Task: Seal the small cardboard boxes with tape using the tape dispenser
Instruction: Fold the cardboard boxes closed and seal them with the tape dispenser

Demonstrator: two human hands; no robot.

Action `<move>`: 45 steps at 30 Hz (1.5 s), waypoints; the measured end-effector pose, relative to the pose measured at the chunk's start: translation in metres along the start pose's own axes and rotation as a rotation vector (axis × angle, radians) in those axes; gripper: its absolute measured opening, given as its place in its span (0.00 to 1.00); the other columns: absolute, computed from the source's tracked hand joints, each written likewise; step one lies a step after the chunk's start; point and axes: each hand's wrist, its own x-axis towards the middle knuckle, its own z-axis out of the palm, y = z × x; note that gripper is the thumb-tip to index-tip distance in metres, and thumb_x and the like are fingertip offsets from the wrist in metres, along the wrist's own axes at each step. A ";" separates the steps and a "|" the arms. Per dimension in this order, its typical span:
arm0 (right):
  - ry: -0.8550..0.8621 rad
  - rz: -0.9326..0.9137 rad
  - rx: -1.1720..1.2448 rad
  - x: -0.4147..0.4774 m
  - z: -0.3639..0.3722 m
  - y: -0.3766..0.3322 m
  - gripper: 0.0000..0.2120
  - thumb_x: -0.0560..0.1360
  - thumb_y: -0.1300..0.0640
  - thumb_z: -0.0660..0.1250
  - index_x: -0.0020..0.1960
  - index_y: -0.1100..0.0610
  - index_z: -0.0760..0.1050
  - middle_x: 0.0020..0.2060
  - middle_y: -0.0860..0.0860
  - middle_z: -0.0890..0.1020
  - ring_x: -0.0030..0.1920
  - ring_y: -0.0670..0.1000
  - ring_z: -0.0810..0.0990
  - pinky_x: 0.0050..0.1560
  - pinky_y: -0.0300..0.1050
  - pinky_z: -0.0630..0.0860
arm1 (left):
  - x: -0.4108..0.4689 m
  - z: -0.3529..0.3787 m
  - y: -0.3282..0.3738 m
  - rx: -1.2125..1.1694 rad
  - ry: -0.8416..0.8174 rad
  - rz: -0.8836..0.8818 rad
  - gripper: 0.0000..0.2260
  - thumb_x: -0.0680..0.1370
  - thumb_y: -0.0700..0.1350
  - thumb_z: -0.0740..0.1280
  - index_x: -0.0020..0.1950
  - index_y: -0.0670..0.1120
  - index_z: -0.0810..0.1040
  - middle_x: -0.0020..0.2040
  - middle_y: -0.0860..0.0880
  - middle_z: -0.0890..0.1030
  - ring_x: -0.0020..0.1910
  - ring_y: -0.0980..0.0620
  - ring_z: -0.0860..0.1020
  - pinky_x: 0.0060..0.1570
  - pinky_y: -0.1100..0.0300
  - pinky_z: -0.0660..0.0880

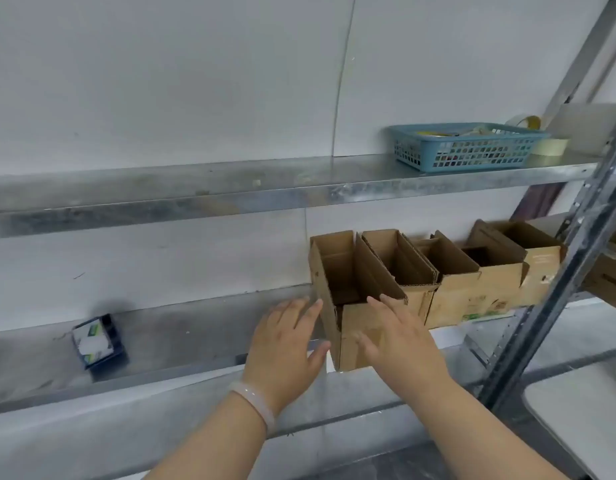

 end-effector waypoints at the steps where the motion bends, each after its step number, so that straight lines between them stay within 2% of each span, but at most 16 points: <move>1: 0.038 0.049 0.075 0.009 0.004 -0.002 0.29 0.77 0.37 0.60 0.75 0.44 0.58 0.75 0.45 0.61 0.75 0.48 0.59 0.74 0.46 0.58 | 0.014 0.002 -0.009 -0.013 0.005 0.034 0.28 0.80 0.61 0.54 0.78 0.56 0.51 0.77 0.54 0.57 0.76 0.53 0.55 0.75 0.56 0.52; 4: 0.108 0.240 0.246 0.032 0.010 -0.008 0.22 0.77 0.42 0.63 0.69 0.45 0.66 0.69 0.46 0.67 0.67 0.49 0.69 0.67 0.44 0.68 | 0.054 0.010 -0.031 -0.022 0.030 0.151 0.28 0.80 0.61 0.55 0.78 0.56 0.52 0.77 0.54 0.58 0.76 0.53 0.55 0.72 0.59 0.47; 7: 0.060 0.380 0.286 0.048 0.019 -0.010 0.21 0.78 0.40 0.61 0.68 0.42 0.63 0.66 0.48 0.70 0.60 0.51 0.75 0.59 0.47 0.75 | 0.084 0.025 -0.045 -0.034 0.025 0.221 0.28 0.80 0.61 0.55 0.78 0.55 0.56 0.76 0.54 0.62 0.75 0.53 0.59 0.72 0.58 0.53; 10: -0.012 0.465 0.235 0.062 0.023 -0.013 0.20 0.79 0.40 0.58 0.69 0.43 0.62 0.62 0.51 0.75 0.55 0.53 0.79 0.52 0.46 0.76 | 0.101 0.037 -0.053 -0.077 0.009 0.248 0.27 0.80 0.61 0.55 0.77 0.54 0.57 0.76 0.53 0.62 0.75 0.52 0.59 0.73 0.57 0.56; 14: 0.067 0.572 0.367 0.071 0.033 -0.011 0.19 0.78 0.41 0.61 0.65 0.48 0.63 0.51 0.49 0.75 0.45 0.49 0.77 0.44 0.42 0.75 | 0.111 0.050 -0.064 -0.136 -0.021 0.264 0.26 0.80 0.60 0.55 0.77 0.55 0.57 0.77 0.53 0.60 0.76 0.53 0.57 0.73 0.58 0.54; 16: 0.191 0.688 0.565 0.072 0.038 -0.012 0.21 0.76 0.43 0.67 0.61 0.48 0.60 0.52 0.50 0.75 0.45 0.49 0.77 0.44 0.44 0.79 | 0.116 0.055 -0.069 -0.161 -0.024 0.245 0.26 0.80 0.60 0.56 0.77 0.55 0.58 0.76 0.53 0.61 0.75 0.52 0.58 0.73 0.57 0.56; 18: 0.260 0.857 0.788 0.077 0.042 -0.013 0.25 0.73 0.45 0.71 0.60 0.46 0.57 0.56 0.52 0.75 0.49 0.53 0.80 0.44 0.51 0.83 | 0.120 0.059 -0.070 -0.174 -0.039 0.246 0.26 0.80 0.60 0.56 0.77 0.54 0.59 0.76 0.53 0.63 0.75 0.52 0.60 0.73 0.55 0.60; 20: 0.243 1.016 0.976 0.082 0.044 -0.017 0.33 0.71 0.46 0.73 0.66 0.45 0.56 0.59 0.52 0.71 0.55 0.57 0.78 0.40 0.55 0.84 | 0.124 0.062 -0.071 -0.186 -0.044 0.247 0.26 0.80 0.60 0.57 0.77 0.54 0.60 0.75 0.52 0.64 0.74 0.52 0.61 0.72 0.54 0.63; 22: 0.183 1.097 1.017 0.086 0.047 -0.018 0.39 0.71 0.46 0.74 0.73 0.45 0.53 0.59 0.52 0.69 0.59 0.60 0.76 0.39 0.58 0.83 | 0.127 0.064 -0.071 -0.192 -0.035 0.253 0.26 0.80 0.59 0.57 0.76 0.53 0.61 0.74 0.52 0.65 0.73 0.51 0.62 0.71 0.53 0.64; 26: 0.089 1.127 0.992 0.090 0.049 -0.014 0.32 0.73 0.46 0.68 0.71 0.49 0.58 0.54 0.51 0.72 0.55 0.59 0.76 0.37 0.60 0.83 | 0.133 0.065 -0.070 -0.213 -0.027 0.244 0.26 0.80 0.59 0.57 0.76 0.53 0.61 0.74 0.52 0.65 0.73 0.52 0.62 0.71 0.55 0.64; 30: 0.059 1.094 1.077 0.083 0.038 -0.012 0.20 0.76 0.54 0.61 0.68 0.52 0.64 0.49 0.49 0.74 0.48 0.55 0.82 0.39 0.57 0.83 | 0.139 0.064 -0.071 -0.252 -0.003 0.199 0.25 0.80 0.57 0.58 0.76 0.51 0.61 0.74 0.51 0.65 0.73 0.51 0.62 0.69 0.55 0.64; 34: 0.051 1.062 1.184 0.072 0.030 -0.009 0.16 0.78 0.60 0.58 0.65 0.53 0.66 0.49 0.53 0.79 0.38 0.55 0.86 0.42 0.57 0.83 | 0.142 0.064 -0.077 -0.287 0.006 0.149 0.25 0.80 0.57 0.58 0.76 0.51 0.62 0.74 0.50 0.65 0.73 0.50 0.62 0.69 0.52 0.65; 38: 0.014 1.054 1.146 0.062 0.026 -0.009 0.08 0.77 0.65 0.60 0.55 0.56 0.72 0.42 0.57 0.83 0.38 0.58 0.86 0.47 0.60 0.82 | 0.141 0.065 -0.095 -0.339 0.043 0.057 0.24 0.80 0.56 0.59 0.74 0.49 0.65 0.73 0.49 0.67 0.71 0.47 0.64 0.68 0.51 0.68; 40: 0.020 1.037 1.119 0.055 0.025 -0.011 0.08 0.77 0.67 0.60 0.50 0.55 0.72 0.39 0.58 0.83 0.37 0.58 0.86 0.45 0.61 0.82 | 0.137 0.065 -0.107 -0.359 0.063 0.012 0.24 0.80 0.54 0.60 0.74 0.47 0.65 0.72 0.48 0.68 0.71 0.46 0.65 0.68 0.51 0.66; 42: 0.029 1.016 1.113 0.049 0.023 -0.013 0.09 0.76 0.67 0.60 0.52 0.56 0.71 0.40 0.60 0.82 0.37 0.59 0.86 0.43 0.61 0.82 | 0.134 0.065 -0.120 -0.395 0.064 -0.026 0.25 0.80 0.54 0.60 0.75 0.46 0.64 0.73 0.46 0.67 0.71 0.46 0.64 0.69 0.51 0.64; 45: -0.015 0.957 1.052 0.043 0.022 -0.017 0.10 0.77 0.66 0.59 0.56 0.55 0.69 0.44 0.62 0.81 0.41 0.62 0.85 0.45 0.62 0.82 | 0.128 0.063 -0.136 -0.504 0.080 -0.144 0.29 0.80 0.54 0.60 0.78 0.46 0.58 0.75 0.45 0.63 0.74 0.45 0.60 0.72 0.50 0.60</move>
